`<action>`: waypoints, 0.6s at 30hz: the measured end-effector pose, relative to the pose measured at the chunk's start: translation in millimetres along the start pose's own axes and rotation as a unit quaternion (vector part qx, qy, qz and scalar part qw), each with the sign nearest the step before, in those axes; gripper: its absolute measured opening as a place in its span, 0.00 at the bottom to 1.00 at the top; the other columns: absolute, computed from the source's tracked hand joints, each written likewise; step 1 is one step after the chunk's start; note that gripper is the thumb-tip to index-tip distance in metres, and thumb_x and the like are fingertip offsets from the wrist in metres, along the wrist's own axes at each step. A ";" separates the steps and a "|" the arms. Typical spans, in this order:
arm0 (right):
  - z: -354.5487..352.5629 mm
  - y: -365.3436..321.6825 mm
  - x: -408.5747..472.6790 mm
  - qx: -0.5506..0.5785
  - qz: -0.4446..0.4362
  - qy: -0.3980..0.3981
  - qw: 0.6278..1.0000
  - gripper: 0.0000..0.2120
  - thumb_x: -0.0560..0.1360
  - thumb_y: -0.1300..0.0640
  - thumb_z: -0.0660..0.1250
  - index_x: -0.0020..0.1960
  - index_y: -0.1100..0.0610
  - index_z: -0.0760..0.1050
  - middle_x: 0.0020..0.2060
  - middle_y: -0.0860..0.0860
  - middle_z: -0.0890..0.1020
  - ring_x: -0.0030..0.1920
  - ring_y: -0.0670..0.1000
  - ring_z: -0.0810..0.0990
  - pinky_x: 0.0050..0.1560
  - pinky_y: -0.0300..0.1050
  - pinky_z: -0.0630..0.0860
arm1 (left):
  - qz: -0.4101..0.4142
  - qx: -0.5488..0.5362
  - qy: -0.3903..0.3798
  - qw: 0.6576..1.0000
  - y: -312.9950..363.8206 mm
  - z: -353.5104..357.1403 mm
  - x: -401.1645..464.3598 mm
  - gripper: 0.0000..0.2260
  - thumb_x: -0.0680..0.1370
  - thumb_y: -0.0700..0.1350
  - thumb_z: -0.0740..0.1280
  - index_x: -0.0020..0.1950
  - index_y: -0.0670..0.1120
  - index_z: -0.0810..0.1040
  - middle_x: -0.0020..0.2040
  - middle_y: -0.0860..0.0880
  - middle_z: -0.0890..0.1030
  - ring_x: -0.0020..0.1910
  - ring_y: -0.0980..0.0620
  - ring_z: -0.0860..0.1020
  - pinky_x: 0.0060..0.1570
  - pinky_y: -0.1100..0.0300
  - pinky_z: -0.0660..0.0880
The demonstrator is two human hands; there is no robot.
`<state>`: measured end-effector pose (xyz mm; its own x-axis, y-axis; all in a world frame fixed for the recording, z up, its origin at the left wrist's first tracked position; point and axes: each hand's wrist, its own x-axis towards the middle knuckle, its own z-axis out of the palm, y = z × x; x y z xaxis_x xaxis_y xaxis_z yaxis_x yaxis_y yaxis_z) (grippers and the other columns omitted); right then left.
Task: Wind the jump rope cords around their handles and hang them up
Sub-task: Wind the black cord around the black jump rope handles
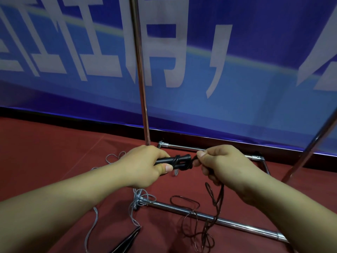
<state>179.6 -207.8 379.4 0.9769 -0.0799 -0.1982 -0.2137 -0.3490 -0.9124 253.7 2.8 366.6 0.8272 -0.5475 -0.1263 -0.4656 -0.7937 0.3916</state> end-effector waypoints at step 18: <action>2.5 -0.9 3.3 -0.212 0.012 -0.029 0.977 0.16 0.80 0.47 0.64 0.41 0.57 0.80 0.29 0.55 0.75 0.31 0.54 0.73 0.38 0.48 0.74 | -0.040 0.180 -0.107 0.977 21.5 7.2 4.3 0.08 0.82 0.58 0.61 0.54 0.57 0.77 0.40 0.56 0.76 0.46 0.49 0.76 0.43 0.57 0.69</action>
<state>183.0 -205.4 378.7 0.9673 -0.0438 -0.2499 -0.2075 -0.7034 -0.6798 245.0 -18.6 368.0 0.7987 -0.4921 -0.3462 -0.5145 -0.8569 0.0310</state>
